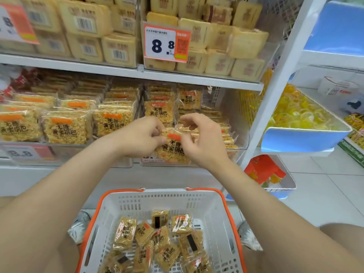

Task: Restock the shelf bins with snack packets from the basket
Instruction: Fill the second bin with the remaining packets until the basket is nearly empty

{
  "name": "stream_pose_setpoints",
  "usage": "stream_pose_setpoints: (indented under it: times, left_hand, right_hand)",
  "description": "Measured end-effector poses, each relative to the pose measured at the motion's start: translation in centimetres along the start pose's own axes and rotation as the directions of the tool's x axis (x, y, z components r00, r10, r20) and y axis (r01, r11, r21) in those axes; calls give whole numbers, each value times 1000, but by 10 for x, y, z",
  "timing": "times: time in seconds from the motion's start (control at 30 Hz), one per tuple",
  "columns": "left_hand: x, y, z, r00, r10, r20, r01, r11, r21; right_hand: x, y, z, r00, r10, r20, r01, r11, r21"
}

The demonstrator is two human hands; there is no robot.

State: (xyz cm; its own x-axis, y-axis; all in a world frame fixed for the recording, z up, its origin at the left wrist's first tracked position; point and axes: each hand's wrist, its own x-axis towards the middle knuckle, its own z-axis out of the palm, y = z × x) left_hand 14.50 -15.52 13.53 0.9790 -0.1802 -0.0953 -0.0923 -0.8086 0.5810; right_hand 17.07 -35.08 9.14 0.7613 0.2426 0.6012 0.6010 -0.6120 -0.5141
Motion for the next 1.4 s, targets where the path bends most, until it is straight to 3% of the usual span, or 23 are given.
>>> stream_pose_setpoints:
  times: [0.17, 0.43, 0.63, 0.8, 0.97, 1.2, 1.4]
  left_hand:
    - [8, 7, 6, 952, -66, -298, 27, 991, -134]
    - [21, 3, 7, 931, -122, -345, 72, 985, -155]
    - [41, -2, 7, 923, -22, -384, 6, 999, -43]
    - [50, -3, 13, 941, 123, -316, -58, 977, 207]
    - [59, -4, 28, 975, 190, -113, -112, 864, 491]
    - [72, -6, 36, 985, 172, -29, -126, 817, 563]
    - [75, -10, 37, 982, 185, -36, -136, 827, 545]
  right_hand:
    - [39, 9, -18, 977, 87, 195, -75, 995, -69]
    - [53, 21, -11, 945, 84, 317, -74, 996, -44]
    - [58, 35, -14, 927, 116, 357, -116, 993, -22]
    - [75, 66, -19, 958, 255, 130, -231, 957, -175]
    - [95, 87, -12, 899, 437, -32, -424, 849, -316]
    - [114, 90, 27, 911, 411, 30, -389, 882, -266]
    - [118, 94, 41, 848, 507, -156, -530, 826, -193]
